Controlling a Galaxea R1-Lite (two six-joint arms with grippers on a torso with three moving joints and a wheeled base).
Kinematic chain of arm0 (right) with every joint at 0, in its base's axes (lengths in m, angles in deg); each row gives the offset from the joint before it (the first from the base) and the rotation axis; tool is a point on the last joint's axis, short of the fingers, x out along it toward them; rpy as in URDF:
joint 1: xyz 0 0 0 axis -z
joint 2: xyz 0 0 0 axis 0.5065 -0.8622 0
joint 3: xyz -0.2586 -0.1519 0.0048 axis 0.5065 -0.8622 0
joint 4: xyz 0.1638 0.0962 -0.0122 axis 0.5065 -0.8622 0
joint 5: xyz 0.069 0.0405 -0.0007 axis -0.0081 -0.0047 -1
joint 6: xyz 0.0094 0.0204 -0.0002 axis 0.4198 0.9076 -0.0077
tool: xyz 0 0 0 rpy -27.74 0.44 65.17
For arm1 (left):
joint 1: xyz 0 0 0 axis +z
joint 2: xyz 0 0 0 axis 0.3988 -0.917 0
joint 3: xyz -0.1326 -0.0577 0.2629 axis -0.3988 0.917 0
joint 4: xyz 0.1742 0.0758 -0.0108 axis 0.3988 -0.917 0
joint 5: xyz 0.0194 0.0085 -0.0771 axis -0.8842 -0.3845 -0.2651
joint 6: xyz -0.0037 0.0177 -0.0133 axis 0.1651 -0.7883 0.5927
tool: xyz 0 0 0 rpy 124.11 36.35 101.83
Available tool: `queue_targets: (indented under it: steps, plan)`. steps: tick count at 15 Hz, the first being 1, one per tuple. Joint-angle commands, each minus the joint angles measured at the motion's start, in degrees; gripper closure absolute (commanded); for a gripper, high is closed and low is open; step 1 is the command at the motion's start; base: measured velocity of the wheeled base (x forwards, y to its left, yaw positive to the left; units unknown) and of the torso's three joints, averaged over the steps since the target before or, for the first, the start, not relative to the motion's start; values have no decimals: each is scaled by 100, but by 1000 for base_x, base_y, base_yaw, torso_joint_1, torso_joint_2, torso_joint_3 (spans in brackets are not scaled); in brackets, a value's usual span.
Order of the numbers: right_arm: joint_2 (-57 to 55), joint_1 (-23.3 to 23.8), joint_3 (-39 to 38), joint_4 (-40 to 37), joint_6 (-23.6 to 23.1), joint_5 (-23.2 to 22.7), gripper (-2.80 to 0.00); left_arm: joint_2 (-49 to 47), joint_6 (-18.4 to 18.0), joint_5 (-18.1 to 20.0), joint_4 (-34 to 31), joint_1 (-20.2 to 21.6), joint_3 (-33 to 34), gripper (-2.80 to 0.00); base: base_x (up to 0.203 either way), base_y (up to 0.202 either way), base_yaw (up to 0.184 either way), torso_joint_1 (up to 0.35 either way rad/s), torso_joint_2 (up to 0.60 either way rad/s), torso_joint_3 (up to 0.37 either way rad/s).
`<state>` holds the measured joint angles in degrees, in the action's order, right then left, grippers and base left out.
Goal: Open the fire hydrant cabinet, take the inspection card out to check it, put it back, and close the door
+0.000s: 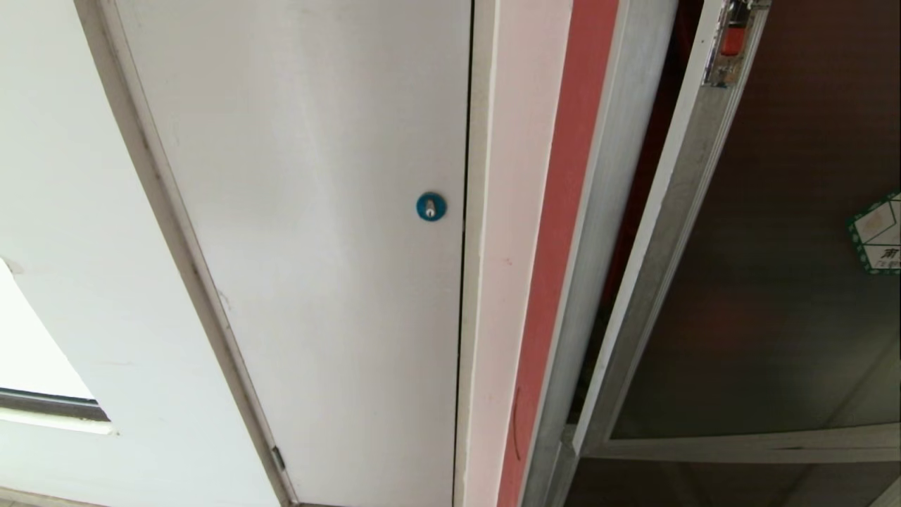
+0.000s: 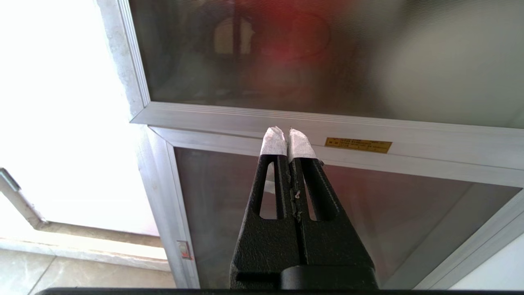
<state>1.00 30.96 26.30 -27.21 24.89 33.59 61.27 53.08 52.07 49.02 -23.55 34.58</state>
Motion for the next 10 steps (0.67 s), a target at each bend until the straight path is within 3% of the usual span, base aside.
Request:
queue_targets:
  steps: [1, 10]
  plan:
    - [1, 0, -1, 0, -1, 0, 0, 1, -2, 0, 4, 3, 35, 0, 0, 0, 0, 0, 0, 0]
    - [1, 0, -1, 0, -1, 0, 0, 1, -2, 0, 5, -4, 35, 0, 0, 0, 0, 0, 0, 0]
